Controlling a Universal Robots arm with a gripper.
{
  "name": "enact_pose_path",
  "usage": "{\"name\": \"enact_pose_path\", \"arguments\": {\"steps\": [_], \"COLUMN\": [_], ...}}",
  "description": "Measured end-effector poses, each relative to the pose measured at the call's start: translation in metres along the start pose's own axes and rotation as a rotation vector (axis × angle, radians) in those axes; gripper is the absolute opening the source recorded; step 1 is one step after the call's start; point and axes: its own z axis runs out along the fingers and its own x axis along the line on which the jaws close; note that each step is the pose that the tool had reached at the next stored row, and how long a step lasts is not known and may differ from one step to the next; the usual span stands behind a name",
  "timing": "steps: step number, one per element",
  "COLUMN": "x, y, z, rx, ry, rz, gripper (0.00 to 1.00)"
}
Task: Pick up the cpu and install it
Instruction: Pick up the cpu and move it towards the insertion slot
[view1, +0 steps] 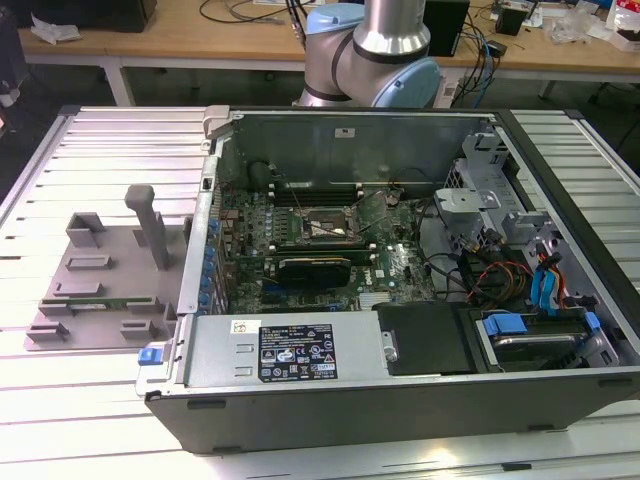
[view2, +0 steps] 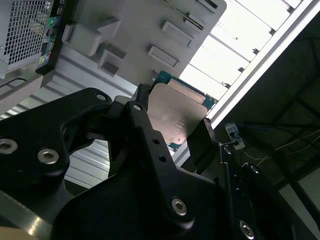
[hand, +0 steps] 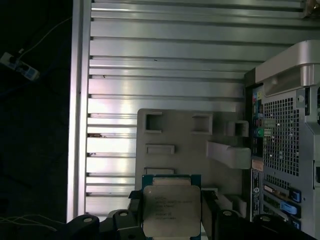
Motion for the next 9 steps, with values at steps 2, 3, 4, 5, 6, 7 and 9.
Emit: {"name": "enact_pose_path", "arguments": {"steps": [2, 3, 4, 5, 6, 7, 9], "x": [-0.0002, -0.0002, -0.0003, -0.0004, -0.0005, -0.0006, -0.0007], "y": [0.0002, 0.0002, 0.0003, 0.0005, 0.0006, 0.0007, 0.0008], "z": [-0.0038, -0.0061, -0.0086, -0.0126, -0.0160, -0.0186, -0.0221], "rx": [-0.0001, 0.0000, 0.0000, 0.0000, 0.0000, 0.0001, 0.0000], "ry": [-0.0001, 0.0000, 0.0000, -0.0002, -0.0004, -0.0003, -0.0005], "rz": [0.000, 0.000, 0.000, 0.000, 0.000, 0.000, 0.000], "gripper": [0.55, 0.55, 0.55, 0.55, 0.55, 0.55, 0.55]}}
